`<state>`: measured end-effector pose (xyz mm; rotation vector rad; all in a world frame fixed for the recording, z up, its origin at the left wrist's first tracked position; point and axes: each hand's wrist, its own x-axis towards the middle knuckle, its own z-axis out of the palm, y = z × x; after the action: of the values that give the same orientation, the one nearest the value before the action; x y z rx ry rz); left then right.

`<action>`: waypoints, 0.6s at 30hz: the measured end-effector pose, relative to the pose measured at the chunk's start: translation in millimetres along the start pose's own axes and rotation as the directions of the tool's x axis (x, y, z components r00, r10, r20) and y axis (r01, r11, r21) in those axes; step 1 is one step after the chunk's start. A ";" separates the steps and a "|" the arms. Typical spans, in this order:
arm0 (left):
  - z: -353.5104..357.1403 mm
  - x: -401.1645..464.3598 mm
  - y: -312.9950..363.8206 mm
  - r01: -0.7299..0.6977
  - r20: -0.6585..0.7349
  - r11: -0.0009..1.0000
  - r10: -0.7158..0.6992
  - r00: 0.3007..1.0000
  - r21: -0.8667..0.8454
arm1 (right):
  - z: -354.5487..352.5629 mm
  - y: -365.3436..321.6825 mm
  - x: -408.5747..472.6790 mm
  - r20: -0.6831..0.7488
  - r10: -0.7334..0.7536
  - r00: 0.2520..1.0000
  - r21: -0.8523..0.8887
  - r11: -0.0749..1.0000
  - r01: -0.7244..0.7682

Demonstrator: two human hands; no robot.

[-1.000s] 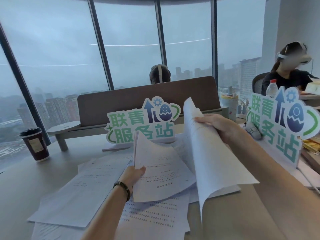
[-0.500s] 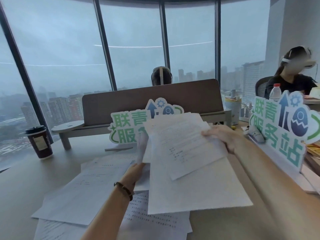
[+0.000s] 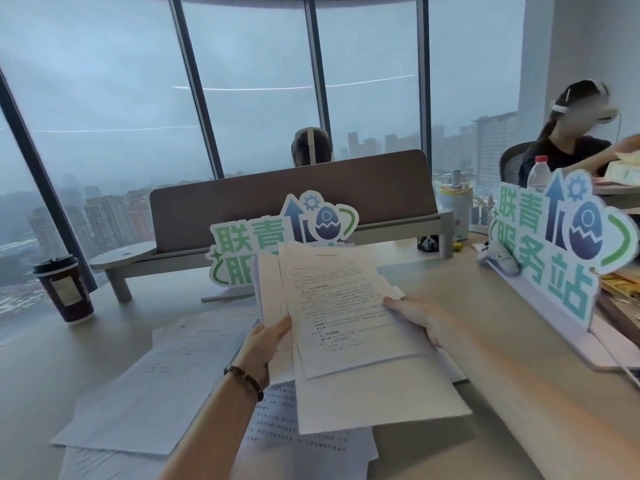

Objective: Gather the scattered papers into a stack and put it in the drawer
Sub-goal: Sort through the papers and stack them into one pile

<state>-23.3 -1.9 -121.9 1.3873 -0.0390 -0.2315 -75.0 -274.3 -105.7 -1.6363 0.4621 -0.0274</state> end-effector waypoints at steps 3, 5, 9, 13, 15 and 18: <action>-0.7 0.0 -1.4 -0.027 -0.093 0.999 0.025 0.995 -0.027 | 0.4 3.9 1.3 -0.009 0.003 1.000 -0.168 0.986 -0.005; -2.6 1.3 -1.6 -0.045 -0.132 0.998 0.039 0.990 -0.039 | 0.7 5.2 1.3 0.015 0.036 0.999 -0.208 0.977 -0.032; -3.6 -1.2 0.4 -0.057 -0.155 0.997 0.048 0.987 -0.054 | -2.0 -3.1 -9.0 0.031 0.004 1.000 -0.222 0.975 0.003; -2.3 -3.1 2.1 -0.062 -0.138 0.995 0.051 0.989 -0.082 | -9.5 -7.3 -3.4 -0.009 -0.089 0.996 -0.139 0.986 0.087; -2.1 -3.2 2.3 -0.060 -0.131 0.995 0.049 0.990 -0.080 | -14.0 -10.6 -4.1 -0.020 -0.125 0.992 -0.107 0.987 0.123; -1.5 -4.6 2.8 -0.057 -0.088 0.997 0.052 0.995 -0.058 | -21.7 -14.1 -5.2 -0.032 -0.127 0.991 -0.026 0.992 0.126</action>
<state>-27.1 0.8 -118.9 1.3329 0.0020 -0.1259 -82.0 -292.6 -88.0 -1.6886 0.3845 -0.1448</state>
